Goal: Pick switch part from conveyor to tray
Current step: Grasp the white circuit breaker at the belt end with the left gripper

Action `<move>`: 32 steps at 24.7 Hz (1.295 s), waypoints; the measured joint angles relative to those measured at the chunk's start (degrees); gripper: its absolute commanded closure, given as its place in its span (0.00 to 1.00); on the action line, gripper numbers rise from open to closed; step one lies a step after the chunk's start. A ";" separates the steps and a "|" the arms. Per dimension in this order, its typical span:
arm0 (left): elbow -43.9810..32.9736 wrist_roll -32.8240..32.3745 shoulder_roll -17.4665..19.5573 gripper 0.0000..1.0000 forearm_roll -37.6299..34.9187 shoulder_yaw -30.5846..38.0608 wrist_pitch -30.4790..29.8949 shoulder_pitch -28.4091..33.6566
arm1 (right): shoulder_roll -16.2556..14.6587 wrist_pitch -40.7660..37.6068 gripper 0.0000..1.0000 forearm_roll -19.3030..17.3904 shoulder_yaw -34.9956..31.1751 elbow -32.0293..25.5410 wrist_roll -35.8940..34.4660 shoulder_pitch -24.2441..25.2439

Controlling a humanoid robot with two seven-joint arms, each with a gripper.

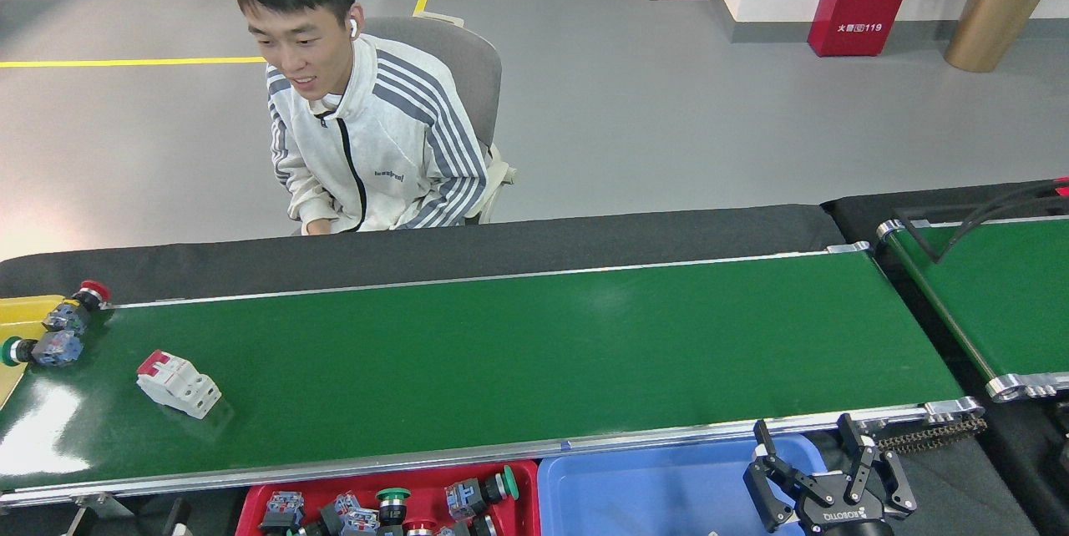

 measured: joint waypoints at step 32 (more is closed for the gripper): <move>45.99 -4.41 12.69 0.94 0.00 -7.76 8.56 -35.01 | -0.41 -0.60 0.00 0.14 0.35 1.72 0.00 -2.56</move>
